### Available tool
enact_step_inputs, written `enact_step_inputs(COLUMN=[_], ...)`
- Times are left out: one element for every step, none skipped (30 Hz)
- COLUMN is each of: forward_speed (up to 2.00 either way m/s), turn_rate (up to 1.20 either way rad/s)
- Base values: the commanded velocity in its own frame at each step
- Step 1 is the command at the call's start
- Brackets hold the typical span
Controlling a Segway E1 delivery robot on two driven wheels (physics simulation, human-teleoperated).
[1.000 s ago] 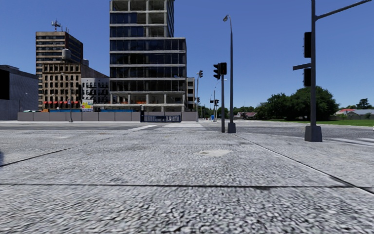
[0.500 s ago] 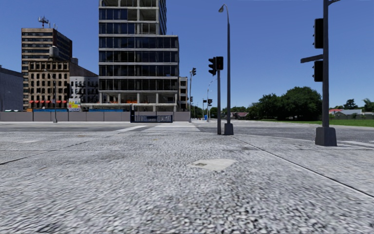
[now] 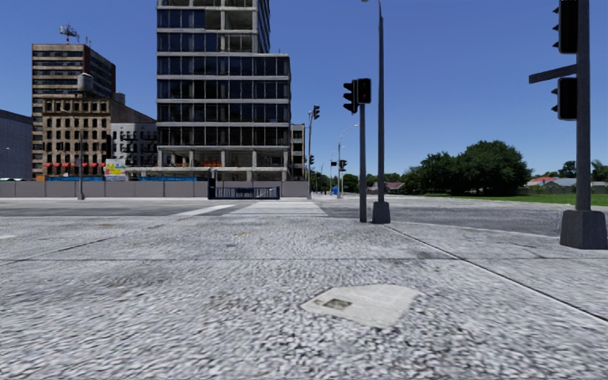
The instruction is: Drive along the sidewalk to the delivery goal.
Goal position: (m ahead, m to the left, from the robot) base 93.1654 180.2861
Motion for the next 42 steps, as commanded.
enact_step_inputs(forward_speed=[2.0, 2.0, 2.0, 2.0, 2.0, 2.0, 2.0, 2.0, 2.0, 2.0, 2.0, 2.0, 2.0, 2.0, 2.0, 1.98, 1.97, 1.97, 1.97, 1.97, 1.97, 1.97, 1.97, 1.97, 1.97, 1.97, 1.97, 1.97, 1.97, 1.97, 1.97, 1.97, 1.97, 1.97, 1.97, 1.97, 1.97, 1.97, 1.97, 1.97, 1.97, 1.97], turn_rate=[0.0, 0.0, 0.0, 0.0, 0.0, 0.0, 0.0, 0.0, 0.0, 0.0, 0.0, 0.0, 0.0, 0.0, 0.0, 0.0, 0.0, 0.0, 0.0, 0.0, 0.0, 0.0, 0.0, 0.0, 0.0, 0.0, 0.0, 0.0, 0.0, 0.0, 0.0, 0.0, 0.0, 0.0, 0.0, 0.0, 0.0, 0.0, 0.0, 0.0, 0.0, 0.0])
